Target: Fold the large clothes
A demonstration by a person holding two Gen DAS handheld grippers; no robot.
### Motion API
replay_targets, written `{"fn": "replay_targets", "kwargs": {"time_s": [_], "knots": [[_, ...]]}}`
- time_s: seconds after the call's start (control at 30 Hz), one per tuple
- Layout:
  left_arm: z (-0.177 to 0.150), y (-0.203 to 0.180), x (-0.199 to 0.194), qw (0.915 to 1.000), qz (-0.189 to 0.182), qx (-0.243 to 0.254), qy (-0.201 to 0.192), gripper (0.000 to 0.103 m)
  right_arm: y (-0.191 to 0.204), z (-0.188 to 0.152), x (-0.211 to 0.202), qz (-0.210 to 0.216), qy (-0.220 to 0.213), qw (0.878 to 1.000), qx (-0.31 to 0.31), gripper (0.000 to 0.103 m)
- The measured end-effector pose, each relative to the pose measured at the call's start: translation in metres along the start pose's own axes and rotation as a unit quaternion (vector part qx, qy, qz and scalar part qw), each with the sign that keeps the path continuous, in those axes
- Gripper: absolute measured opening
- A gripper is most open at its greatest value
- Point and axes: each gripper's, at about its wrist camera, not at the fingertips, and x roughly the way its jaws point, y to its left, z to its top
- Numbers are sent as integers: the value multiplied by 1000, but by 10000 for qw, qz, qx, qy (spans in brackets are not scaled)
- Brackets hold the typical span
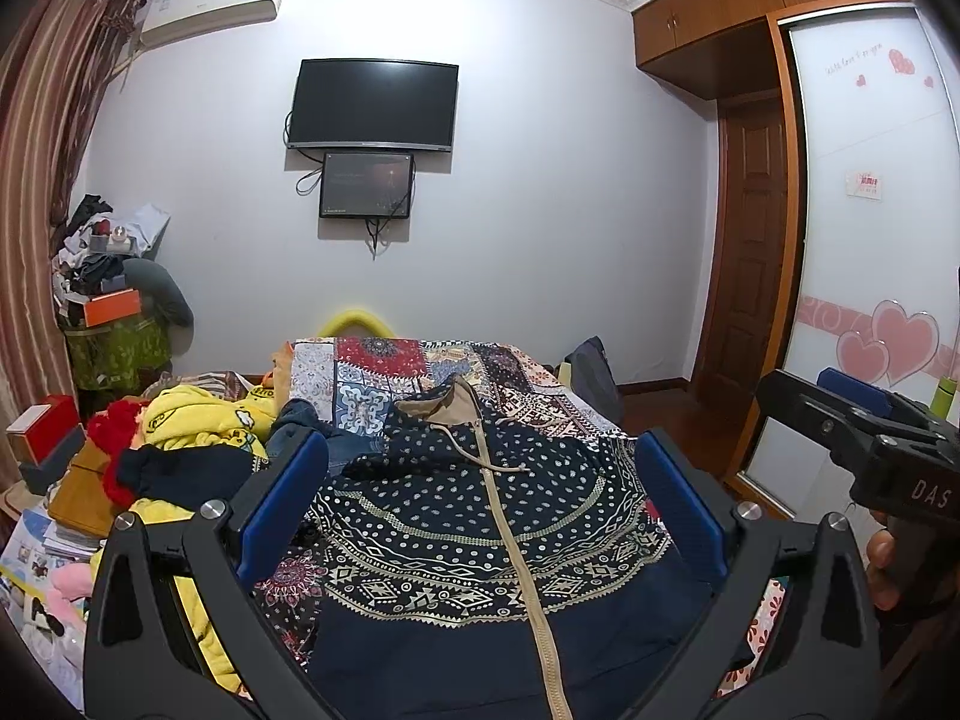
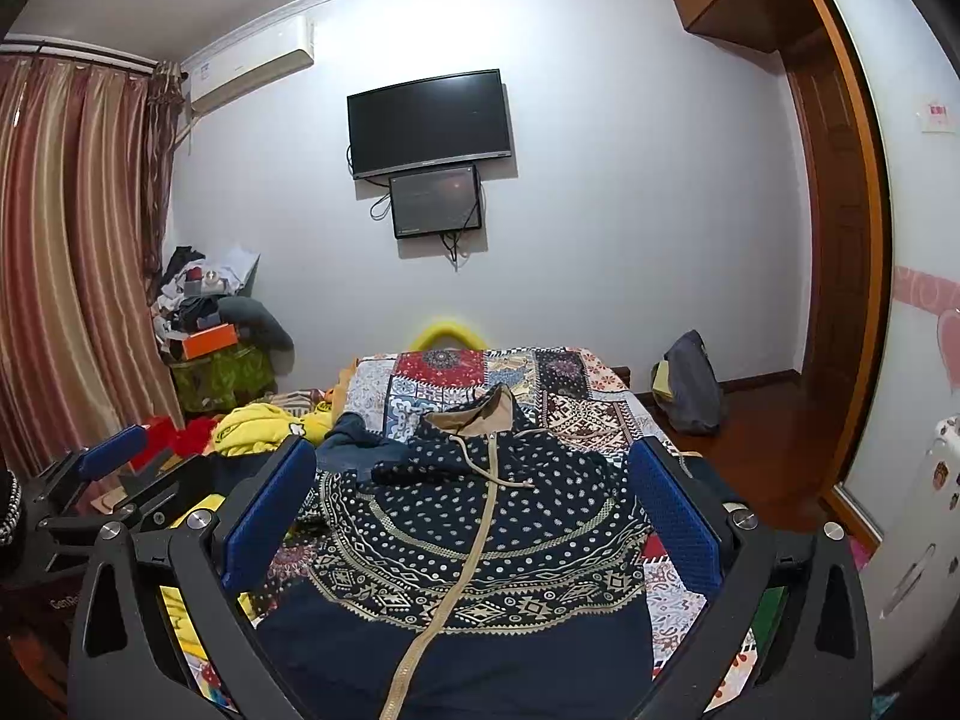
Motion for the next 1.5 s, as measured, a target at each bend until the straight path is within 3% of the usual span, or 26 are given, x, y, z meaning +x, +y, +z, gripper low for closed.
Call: {"fn": "replay_targets", "kwargs": {"time_s": [1.5], "knots": [[-3, 7, 19, 9999, -10, -17, 136, 103, -4, -5, 12, -44, 126, 9999, 48, 103]]}}
